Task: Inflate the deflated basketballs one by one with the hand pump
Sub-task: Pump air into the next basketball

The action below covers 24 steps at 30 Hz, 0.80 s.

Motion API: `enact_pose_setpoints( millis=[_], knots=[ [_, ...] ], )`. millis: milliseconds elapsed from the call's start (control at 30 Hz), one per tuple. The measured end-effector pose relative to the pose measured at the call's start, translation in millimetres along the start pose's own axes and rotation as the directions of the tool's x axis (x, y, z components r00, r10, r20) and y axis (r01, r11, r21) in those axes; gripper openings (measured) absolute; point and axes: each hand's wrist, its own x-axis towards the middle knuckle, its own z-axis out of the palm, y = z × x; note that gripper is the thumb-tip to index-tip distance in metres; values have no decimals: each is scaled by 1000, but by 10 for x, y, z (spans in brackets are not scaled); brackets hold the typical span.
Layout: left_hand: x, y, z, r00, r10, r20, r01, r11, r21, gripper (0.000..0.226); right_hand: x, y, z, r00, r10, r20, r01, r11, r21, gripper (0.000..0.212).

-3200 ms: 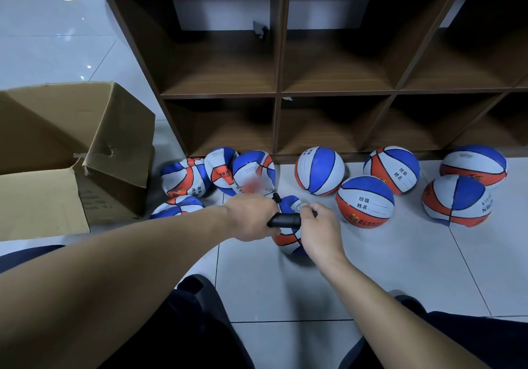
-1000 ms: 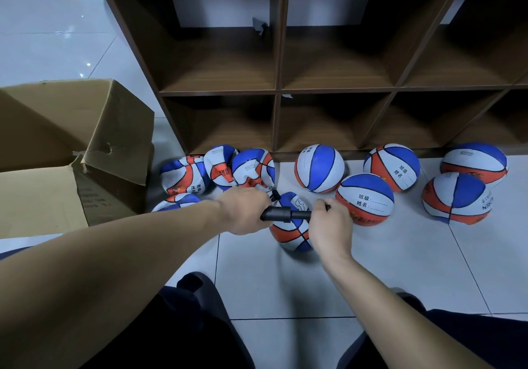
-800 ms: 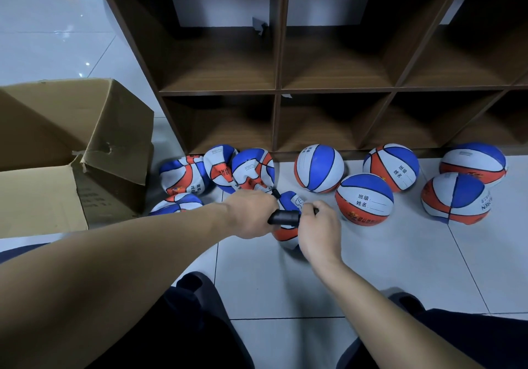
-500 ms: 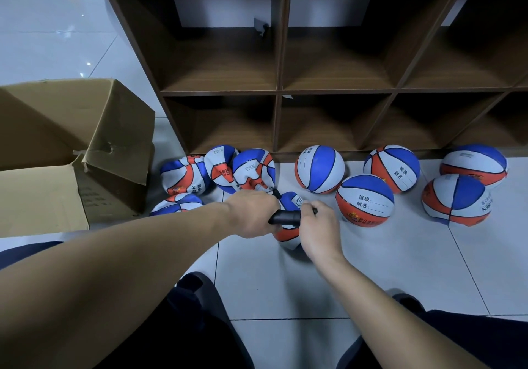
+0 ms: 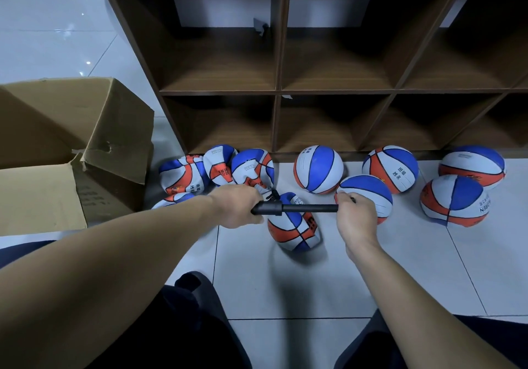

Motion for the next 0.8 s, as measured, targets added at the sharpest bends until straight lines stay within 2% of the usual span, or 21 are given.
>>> enact_pose_setpoints(
  millis=[133, 400, 600, 800],
  knots=[
    [7, 98, 31, 999, 11, -37, -11, 1000, -9, 25, -167, -88, 80, 997, -72, -43, 69, 996, -55, 42],
    [-22, 312, 87, 997, 35, -62, -36, 999, -17, 32, -425, -29, 312, 993, -114, 42, 117, 990, -78, 33],
    [-25, 398, 41, 995, 85, -59, -85, 996, 2, 27, -508, 40, 449, 985, -109, 134, 117, 992, -56, 28],
    [-21, 365, 24, 994, 93, -49, -93, 996, 1, 27, -478, 45, 469, 981, -124, 149, 136, 988, -73, 28]
  ],
)
